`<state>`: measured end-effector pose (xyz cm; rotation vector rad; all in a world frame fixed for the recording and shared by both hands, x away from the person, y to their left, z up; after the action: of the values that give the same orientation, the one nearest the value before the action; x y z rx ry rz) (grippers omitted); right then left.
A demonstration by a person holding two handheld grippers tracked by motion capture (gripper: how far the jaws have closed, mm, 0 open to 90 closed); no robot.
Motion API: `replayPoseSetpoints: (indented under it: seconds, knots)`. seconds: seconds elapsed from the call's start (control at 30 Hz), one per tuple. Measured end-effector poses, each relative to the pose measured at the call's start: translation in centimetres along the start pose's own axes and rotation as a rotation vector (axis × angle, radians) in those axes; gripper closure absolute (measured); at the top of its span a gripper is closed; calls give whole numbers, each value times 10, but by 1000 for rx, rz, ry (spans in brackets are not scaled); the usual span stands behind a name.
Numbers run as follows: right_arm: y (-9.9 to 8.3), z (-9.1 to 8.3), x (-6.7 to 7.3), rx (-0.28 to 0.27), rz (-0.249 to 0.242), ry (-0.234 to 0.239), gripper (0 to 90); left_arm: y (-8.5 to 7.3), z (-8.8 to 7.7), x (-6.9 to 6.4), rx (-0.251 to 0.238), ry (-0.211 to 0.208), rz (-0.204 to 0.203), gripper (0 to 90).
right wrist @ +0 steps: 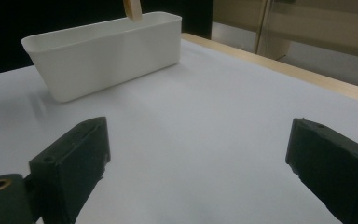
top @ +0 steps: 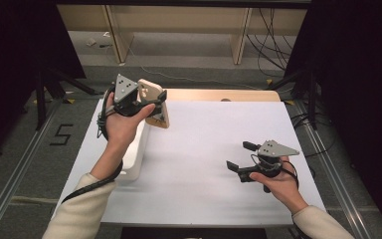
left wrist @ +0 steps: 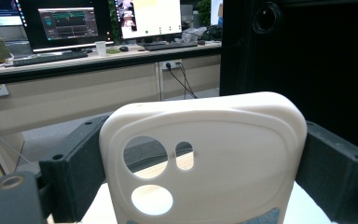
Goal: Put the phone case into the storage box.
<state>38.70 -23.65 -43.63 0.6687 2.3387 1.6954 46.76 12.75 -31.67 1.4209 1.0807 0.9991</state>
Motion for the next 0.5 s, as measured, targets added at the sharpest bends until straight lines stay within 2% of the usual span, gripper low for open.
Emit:
replayPoseSetpoints:
  seconds: [0.5]
  knots:
    - [0, 0, 0, -1, -1, -1, 73, 3, -1, 12, -6, 36, -4, 104]
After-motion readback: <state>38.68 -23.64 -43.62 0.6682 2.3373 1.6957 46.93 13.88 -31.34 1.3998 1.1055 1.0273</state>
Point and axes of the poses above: each handheld gripper's, and its own axes: z roughly forward along the jaws, y roughly out of its top, x roughly to its left, the point moved 2 cm from there along z, roughly forward along the jaws, and after that the axes turned 14 degrees about y, right-handed, at the moved point
